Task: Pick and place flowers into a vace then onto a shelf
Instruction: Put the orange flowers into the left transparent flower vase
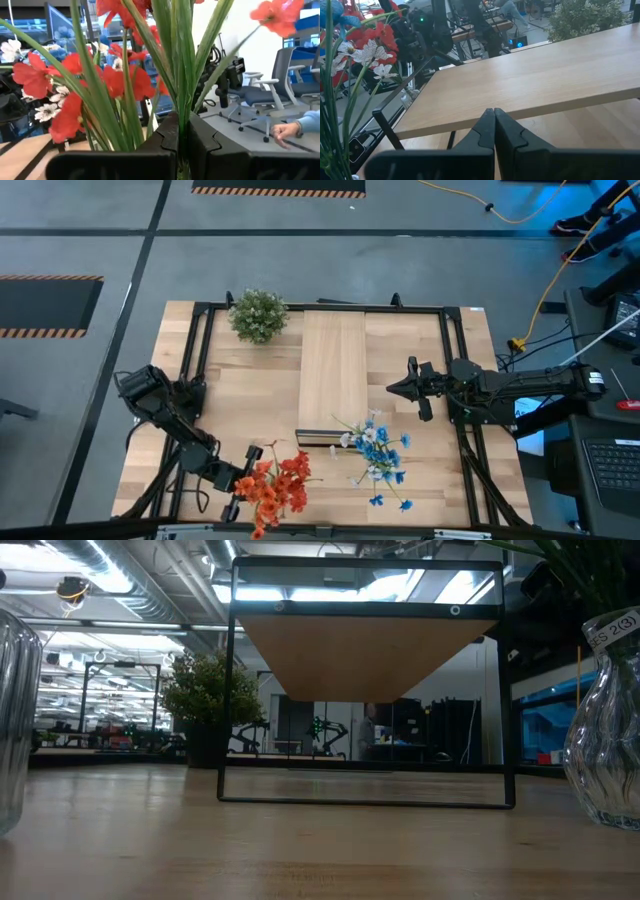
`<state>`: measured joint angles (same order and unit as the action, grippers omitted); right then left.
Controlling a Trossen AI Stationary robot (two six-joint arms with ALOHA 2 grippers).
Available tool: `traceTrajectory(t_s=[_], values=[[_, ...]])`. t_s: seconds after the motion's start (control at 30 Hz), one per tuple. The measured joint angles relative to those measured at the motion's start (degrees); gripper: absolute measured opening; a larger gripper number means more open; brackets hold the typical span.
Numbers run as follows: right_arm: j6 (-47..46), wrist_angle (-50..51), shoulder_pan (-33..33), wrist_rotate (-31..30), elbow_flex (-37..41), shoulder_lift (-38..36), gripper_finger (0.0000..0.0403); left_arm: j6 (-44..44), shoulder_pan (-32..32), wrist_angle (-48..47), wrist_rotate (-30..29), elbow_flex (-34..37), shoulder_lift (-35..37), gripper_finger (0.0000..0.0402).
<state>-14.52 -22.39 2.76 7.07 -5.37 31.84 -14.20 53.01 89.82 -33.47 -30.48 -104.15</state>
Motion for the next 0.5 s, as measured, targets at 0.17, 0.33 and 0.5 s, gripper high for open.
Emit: traceTrajectory(t_s=[0.17, 0.33, 0.5], values=[[0.0, 0.0, 0.0, 0.0, 0.0, 0.0, 0.0001, 0.2, 0.0, 0.0, 0.0, 0.0, -2.0, 0.0011], [0.0, 0.0, 0.0, 0.0, 0.0, 0.0, 0.0001, 0.3, 0.0, 0.0, -0.1, 0.0, -2.2, 0.0014], [0.0, 0.0, 0.0, 0.0, 0.0, 0.0, 0.0001, -0.1, 0.0, 0.0, -2.3, 0.0, -2.2, 0.0033]])
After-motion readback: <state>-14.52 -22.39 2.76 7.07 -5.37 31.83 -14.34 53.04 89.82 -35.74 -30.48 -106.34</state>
